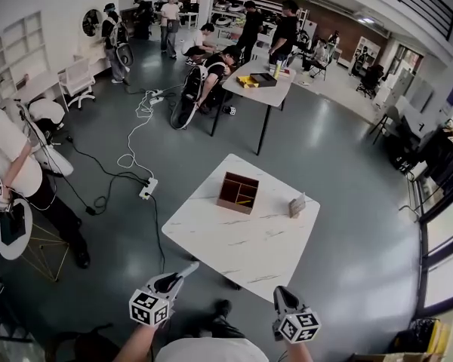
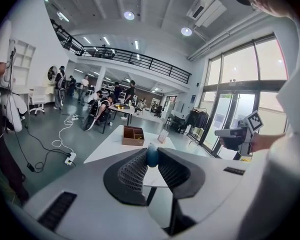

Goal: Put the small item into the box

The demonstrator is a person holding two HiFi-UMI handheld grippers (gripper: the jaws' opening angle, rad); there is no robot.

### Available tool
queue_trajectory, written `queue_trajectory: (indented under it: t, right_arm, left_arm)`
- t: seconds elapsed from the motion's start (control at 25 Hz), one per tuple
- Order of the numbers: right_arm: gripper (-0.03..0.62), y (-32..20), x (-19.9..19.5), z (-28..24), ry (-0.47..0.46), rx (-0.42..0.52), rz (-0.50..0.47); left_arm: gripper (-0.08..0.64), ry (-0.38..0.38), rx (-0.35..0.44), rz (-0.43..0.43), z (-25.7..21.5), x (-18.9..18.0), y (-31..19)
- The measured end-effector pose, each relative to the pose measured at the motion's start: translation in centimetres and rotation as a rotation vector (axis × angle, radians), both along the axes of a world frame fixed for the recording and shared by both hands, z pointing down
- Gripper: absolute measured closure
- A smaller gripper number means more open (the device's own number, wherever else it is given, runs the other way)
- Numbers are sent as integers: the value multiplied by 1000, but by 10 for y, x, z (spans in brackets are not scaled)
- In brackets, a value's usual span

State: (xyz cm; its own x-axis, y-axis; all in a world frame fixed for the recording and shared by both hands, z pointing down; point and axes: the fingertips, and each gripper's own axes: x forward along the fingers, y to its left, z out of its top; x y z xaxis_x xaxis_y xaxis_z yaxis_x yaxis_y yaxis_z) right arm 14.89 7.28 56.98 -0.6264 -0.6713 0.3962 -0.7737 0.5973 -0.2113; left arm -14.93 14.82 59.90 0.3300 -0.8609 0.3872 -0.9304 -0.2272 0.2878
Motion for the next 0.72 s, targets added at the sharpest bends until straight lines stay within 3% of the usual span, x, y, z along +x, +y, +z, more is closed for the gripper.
queue_trajectory:
  t: [0.72]
  right_arm:
    - [560,-143,-1,10,-21,-11,-83]
  left_arm:
    - [488,-33,-21,-62,-4,15,-118]
